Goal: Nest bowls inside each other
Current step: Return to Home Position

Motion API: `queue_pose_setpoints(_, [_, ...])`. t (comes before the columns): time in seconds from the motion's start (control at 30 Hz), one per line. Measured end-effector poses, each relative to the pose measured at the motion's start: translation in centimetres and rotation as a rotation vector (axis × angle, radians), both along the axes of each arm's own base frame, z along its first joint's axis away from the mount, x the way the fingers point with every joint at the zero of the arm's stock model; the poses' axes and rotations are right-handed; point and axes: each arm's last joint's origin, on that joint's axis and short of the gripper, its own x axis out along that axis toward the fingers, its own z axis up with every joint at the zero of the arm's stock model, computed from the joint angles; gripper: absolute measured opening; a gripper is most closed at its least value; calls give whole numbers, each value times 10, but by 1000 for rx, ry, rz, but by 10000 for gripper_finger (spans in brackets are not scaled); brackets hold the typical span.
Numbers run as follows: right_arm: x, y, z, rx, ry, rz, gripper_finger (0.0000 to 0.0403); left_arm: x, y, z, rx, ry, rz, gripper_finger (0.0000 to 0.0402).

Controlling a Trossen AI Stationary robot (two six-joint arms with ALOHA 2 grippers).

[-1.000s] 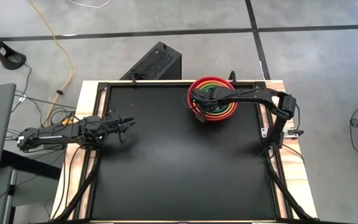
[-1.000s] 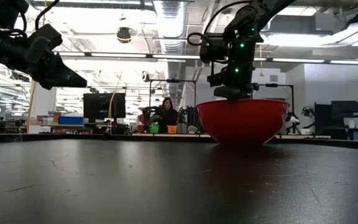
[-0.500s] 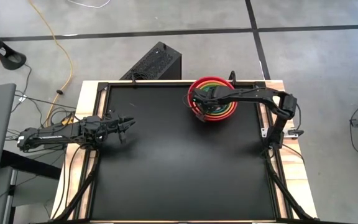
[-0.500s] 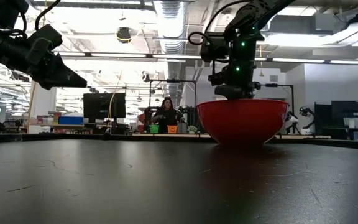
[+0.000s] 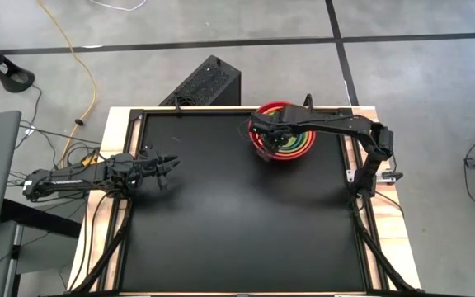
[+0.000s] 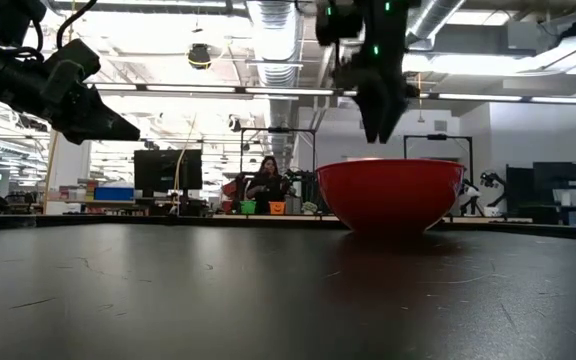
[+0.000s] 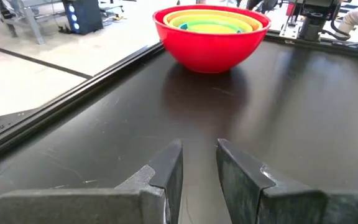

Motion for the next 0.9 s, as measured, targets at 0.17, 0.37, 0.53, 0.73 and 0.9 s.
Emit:
queue_pose_setpoints(0.17, [9,46,9,40,-53,51,198,0,0,0,-7,-2,-17,87])
queue_pose_setpoints(0.37, [22,121,-11,63,-174,139,188,1,-2,1,-15,-20,-61,87])
queue_pose_setpoints(0.53, [48,168,-45,10,-550,425,173,1,-2,2,-16,-24,-70,87])
queue_pose_setpoints(0.73, [47,150,-48,-2,-752,600,115,1,-2,3,-13,-37,-70,87])
queue_pose_setpoints(0.9, [7,124,-11,-30,-825,637,56,2,-3,5,28,-35,-109,87])
